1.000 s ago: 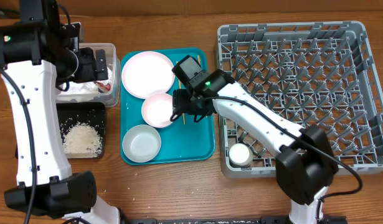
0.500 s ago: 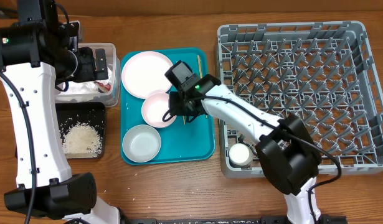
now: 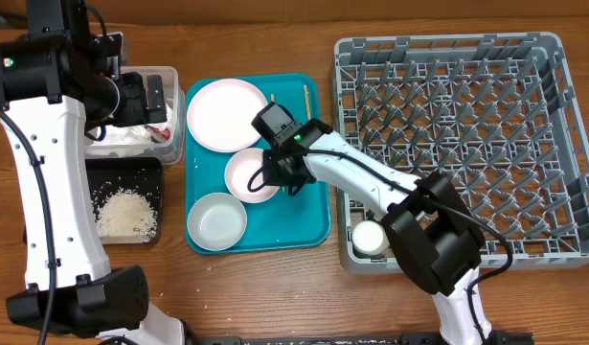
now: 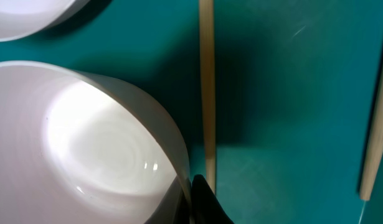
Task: Sort waste into correct bins and load items into the dishwasher
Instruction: 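Lift the pink bowl and carry it to the back of the rack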
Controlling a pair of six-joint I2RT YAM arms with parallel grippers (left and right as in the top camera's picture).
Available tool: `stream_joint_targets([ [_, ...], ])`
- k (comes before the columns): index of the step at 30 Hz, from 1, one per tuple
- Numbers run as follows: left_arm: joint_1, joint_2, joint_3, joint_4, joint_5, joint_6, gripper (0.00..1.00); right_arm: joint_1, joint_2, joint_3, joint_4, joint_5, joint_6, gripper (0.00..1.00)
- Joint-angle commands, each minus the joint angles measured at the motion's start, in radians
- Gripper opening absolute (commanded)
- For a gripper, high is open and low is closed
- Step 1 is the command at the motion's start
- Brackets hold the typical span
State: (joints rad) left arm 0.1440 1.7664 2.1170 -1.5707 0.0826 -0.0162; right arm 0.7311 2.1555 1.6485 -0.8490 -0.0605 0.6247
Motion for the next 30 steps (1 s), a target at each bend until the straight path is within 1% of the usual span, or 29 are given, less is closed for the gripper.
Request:
stream_joint_targets([
  [1,0.001,-0.020,0.016,0.004,0.014,0.013,1.00,-0.023,-0.020,0.060,-0.076,0.047,-0.015,0.04],
  [5,0.001,-0.020,0.016,0.004,0.014,0.013,1.00,-0.040,-0.082,0.164,-0.185,0.092,-0.053,0.04],
  [9,0.001,-0.020,0.016,0.004,0.014,0.013,1.00,-0.054,-0.158,0.302,-0.303,0.268,-0.056,0.04],
  [10,0.001,-0.020,0.016,0.004,0.015,0.013,1.00,-0.059,-0.180,0.337,-0.331,0.355,-0.056,0.04],
  [11,0.001,-0.020,0.016,0.004,0.014,0.013,1.00,-0.060,-0.215,0.367,-0.354,0.535,-0.056,0.04],
  [13,0.001,-0.020,0.016,0.004,0.014,0.013,1.00,-0.060,-0.239,0.368,-0.356,0.743,-0.056,0.04],
  [16,0.001,-0.020,0.016,0.004,0.014,0.013,1.00,-0.074,-0.230,0.367,-0.364,1.080,-0.056,0.04],
  [19,0.001,-0.020,0.016,0.004,0.014,0.013,1.00,-0.125,-0.193,0.367,-0.301,1.206,-0.056,0.04],
  [20,0.001,-0.020,0.016,0.004,0.014,0.013,1.00,-0.145,-0.179,0.367,-0.269,1.202,-0.075,0.04],
  [23,0.001,-0.020,0.016,0.004,0.014,0.013,1.00,-0.201,-0.134,0.367,-0.155,1.173,-0.201,0.04],
  [25,0.001,-0.020,0.016,0.004,0.014,0.013,1.00,-0.240,-0.096,0.367,-0.071,1.183,-0.316,0.04],
  [28,0.001,-0.020,0.016,0.004,0.014,0.013,1.00,-0.279,-0.050,0.367,0.052,1.233,-0.465,0.04],
  [30,0.001,-0.020,0.016,0.004,0.014,0.013,1.00,-0.292,-0.028,0.367,0.135,1.275,-0.532,0.04],
])
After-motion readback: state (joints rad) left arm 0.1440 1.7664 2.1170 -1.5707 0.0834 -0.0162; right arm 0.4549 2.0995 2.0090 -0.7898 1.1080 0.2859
